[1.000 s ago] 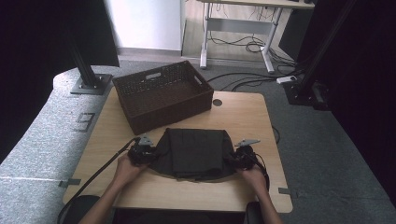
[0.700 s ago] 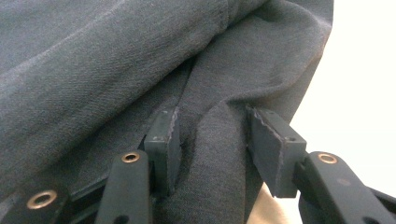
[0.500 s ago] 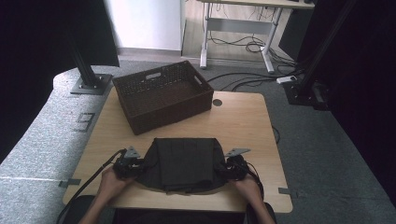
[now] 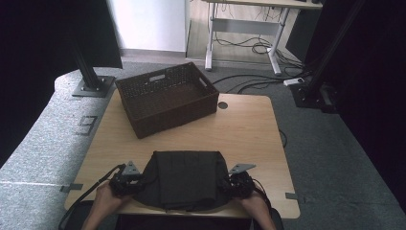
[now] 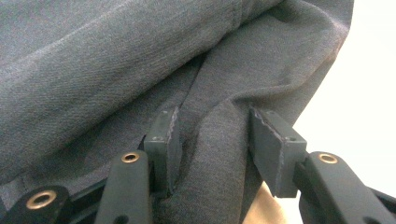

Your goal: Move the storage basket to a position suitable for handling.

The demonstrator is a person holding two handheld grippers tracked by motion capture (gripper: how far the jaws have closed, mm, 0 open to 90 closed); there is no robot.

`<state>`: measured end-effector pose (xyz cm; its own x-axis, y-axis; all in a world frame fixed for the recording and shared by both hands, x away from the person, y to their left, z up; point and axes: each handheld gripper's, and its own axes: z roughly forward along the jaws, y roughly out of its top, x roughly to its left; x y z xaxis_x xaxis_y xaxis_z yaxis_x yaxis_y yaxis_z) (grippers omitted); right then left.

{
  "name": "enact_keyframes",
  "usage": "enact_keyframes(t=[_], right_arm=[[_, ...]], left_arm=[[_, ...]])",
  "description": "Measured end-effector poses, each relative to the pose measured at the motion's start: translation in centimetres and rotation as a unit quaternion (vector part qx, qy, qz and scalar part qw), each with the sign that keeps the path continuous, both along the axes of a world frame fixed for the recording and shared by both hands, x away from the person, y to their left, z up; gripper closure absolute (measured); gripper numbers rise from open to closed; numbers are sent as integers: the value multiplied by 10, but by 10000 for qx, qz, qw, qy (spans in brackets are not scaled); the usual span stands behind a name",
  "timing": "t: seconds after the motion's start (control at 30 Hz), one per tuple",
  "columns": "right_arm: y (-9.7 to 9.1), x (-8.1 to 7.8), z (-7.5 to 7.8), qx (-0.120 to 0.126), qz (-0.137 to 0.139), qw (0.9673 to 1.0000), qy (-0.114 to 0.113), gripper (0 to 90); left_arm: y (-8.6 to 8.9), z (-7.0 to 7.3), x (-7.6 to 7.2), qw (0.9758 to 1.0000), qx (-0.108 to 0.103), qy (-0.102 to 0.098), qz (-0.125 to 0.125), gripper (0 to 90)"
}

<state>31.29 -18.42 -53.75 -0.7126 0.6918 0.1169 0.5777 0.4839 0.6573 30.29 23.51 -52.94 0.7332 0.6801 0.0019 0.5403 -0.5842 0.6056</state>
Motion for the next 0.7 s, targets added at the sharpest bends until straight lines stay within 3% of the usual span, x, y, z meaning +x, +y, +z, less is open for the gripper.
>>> enact_keyframes(t=[0.37, 0.7], right_arm=[[1, -23, 2, -63, 164, 9998, 93, 521], [-1, -44, 3, -94, 265, 9994, 206, 516]], left_arm=[[-1, 2, -25, 9998, 46, 104, -140, 630], [1, 3, -43, 9988, 73, 199, -439, 588]])
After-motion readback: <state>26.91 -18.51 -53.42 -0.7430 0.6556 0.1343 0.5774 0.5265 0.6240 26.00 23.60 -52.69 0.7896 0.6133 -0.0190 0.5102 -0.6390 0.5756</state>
